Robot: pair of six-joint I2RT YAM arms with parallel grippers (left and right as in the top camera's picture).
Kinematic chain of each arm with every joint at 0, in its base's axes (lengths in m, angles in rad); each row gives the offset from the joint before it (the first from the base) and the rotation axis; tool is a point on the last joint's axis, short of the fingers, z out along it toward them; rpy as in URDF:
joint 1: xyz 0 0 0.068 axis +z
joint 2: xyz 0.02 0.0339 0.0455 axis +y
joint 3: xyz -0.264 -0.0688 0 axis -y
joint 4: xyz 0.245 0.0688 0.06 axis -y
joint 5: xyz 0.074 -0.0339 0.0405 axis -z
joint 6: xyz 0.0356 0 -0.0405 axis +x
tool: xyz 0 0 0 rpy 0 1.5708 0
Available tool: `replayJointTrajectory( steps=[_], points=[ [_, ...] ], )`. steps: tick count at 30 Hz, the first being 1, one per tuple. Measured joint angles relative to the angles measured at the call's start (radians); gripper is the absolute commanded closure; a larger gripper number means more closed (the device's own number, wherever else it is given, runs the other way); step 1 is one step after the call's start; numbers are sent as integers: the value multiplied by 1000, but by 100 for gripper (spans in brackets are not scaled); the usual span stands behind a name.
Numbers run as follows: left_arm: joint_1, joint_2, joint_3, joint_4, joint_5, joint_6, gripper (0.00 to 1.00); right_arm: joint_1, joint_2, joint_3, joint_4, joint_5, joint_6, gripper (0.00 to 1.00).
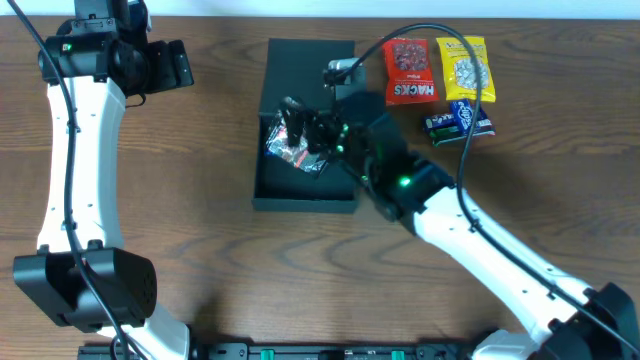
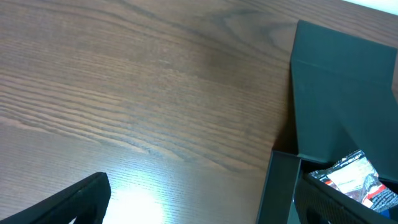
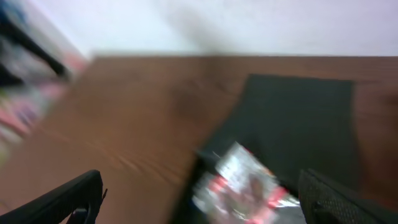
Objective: Pack container
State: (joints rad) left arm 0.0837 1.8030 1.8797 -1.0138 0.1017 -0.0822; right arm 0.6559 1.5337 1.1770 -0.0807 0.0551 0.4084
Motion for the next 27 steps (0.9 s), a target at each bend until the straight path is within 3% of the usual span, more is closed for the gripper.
replayJointTrajectory(
  steps=[10,14,15,17,18,19,20,21,23,27],
  points=[
    [0,0,0,-1,0,0,4,-220,18,0,-143,-312,-367,8],
    [0,0,0,-5,0,0,5,-231,59,0,-143,-360,-446,32],
    [0,0,0,-5,0,0,5,-230,74,0,-142,-368,-459,42],
    [0,0,0,-8,0,0,4,-225,103,0,-133,-378,-484,77],
    [0,0,0,-9,0,0,5,-221,119,0,-123,-380,-489,88],
    [0,0,0,-10,0,0,5,-217,132,0,-113,-381,-492,74],
    [0,0,0,-11,0,0,5,-212,159,0,-99,-383,-491,40],
    [0,0,0,-11,0,0,5,-210,182,0,-78,-384,-495,28],
    [0,0,0,-12,0,0,5,-208,226,0,-43,-385,-492,24],
    [0,0,0,-15,0,0,5,-208,303,2,-27,-386,-489,26]
  ],
)
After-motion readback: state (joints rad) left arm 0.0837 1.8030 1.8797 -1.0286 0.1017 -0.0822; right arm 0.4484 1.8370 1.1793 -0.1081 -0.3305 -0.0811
